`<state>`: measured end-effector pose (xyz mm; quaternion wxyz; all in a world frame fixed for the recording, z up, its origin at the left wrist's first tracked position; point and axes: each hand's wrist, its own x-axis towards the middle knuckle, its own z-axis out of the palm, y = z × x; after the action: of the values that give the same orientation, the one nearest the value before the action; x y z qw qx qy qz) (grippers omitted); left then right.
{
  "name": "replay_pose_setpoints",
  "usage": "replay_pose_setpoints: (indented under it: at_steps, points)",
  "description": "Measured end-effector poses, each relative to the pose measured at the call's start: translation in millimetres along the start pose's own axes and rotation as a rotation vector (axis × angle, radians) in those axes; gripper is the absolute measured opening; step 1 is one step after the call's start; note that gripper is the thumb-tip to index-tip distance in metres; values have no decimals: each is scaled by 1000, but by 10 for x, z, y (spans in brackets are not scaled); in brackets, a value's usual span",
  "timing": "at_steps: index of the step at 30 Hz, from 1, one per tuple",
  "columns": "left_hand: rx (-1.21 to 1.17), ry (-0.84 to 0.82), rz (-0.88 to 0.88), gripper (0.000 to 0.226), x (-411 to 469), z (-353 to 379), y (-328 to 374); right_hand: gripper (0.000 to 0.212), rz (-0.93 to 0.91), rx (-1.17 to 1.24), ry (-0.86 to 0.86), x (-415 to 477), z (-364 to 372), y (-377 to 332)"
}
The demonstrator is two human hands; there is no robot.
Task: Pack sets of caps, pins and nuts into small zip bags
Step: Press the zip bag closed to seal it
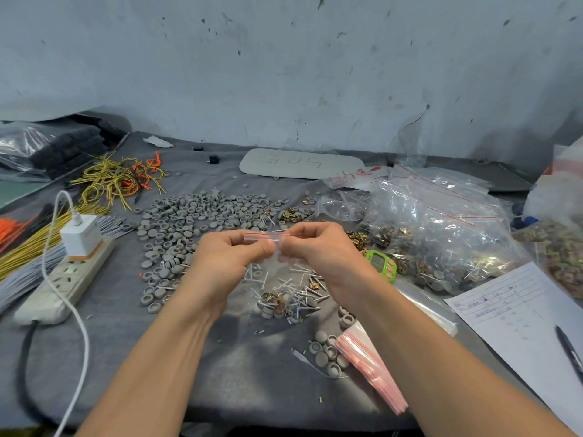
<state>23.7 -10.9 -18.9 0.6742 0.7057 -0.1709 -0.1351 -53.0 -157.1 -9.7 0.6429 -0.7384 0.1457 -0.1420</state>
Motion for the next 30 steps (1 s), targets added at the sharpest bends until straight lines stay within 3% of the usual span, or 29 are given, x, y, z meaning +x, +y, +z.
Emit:
replay_pose_setpoints:
  at_steps: [13,21,30]
  points:
    - [6,34,24,14,-29,62,34,17,-40,-19,35,5,33,12]
    - [-13,114,-59,6,36,-65,6,13,76,41,103,33,-72,-5]
    - [-76,158,-76,23,69,-97,7,16,71,129,108,45,-131,7]
